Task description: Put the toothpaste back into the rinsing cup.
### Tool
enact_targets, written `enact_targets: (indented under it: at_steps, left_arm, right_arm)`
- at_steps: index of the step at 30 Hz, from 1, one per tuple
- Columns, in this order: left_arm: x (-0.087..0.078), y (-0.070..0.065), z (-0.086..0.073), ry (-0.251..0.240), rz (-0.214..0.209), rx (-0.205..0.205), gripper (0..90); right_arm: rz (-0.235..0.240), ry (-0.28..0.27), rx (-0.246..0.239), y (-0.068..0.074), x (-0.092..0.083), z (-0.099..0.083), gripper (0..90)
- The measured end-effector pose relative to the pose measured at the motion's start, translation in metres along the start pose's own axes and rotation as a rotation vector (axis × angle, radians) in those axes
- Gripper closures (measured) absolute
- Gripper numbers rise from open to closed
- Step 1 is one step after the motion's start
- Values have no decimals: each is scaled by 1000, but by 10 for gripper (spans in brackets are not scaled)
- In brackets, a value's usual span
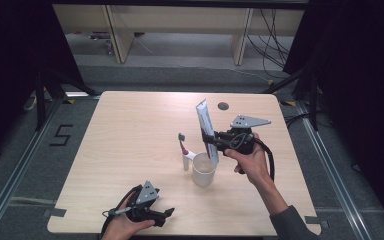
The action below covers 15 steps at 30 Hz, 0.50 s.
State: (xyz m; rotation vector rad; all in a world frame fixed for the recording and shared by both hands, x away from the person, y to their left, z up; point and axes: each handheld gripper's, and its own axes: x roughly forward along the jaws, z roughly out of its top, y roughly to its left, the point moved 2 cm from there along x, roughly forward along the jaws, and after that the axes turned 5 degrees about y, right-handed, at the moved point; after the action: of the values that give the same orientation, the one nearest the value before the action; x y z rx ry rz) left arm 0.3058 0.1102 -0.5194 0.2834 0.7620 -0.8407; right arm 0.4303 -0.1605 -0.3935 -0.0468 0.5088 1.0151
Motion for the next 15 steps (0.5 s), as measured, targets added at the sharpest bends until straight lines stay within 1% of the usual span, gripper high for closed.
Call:
enact_targets:
  at_steps: [1,2,3,4,5,6,7,8,9,10,11,12,13,14,15]
  left_arm:
    - [0,0,0,0,1,-1,180]
    - [0,0,0,0,0,0,180]
    - [-1,1,0,9,6,11,181]
    - [0,0,0,2,-3,4,180]
    - [0,0,0,0,0,1,181]
    - [0,0,0,-1,0,0,180]
    - [0,1,0,5,7,8,181]
    - [0,-1,0,-9,-4,-5,180]
    - [0,1,0,5,6,10,180]
    - [0,0,0,-6,-1,-4,180]
    - [0,0,0,-1,1,1,180]
    - [0,-1,0,-7,-3,-5,180]
    - [-1,1,0,8,6,13,180]
    - [0,-1,0,-3,-2,2,181]
    - [0,0,0,5,2,11,180]
  right_arm:
    - [-7,3,-11,0,2,0,763]
    - [-2,4,5,2,4,-1,763]
    - [-4,21,5,3,5,-2,763]
    - [-1,22,-1,4,7,-2,763]
    - [10,22,-14,4,8,-3,762]
    - [1,26,-11,5,9,-5,763]
    - [14,23,-1,5,11,-6,763]
    - [7,30,-9,5,11,-7,763]
    - [-3,36,-24,5,12,-8,763]
    - [11,39,-15,6,13,-10,763]
    - [16,45,-1,7,14,-12,762]
    - [7,44,-16,6,15,-13,763]
    - [-3,54,-24,5,15,-14,762]
    - [5,60,-24,6,16,-16,763]
    - [-2,62,-28,6,17,-17,762]
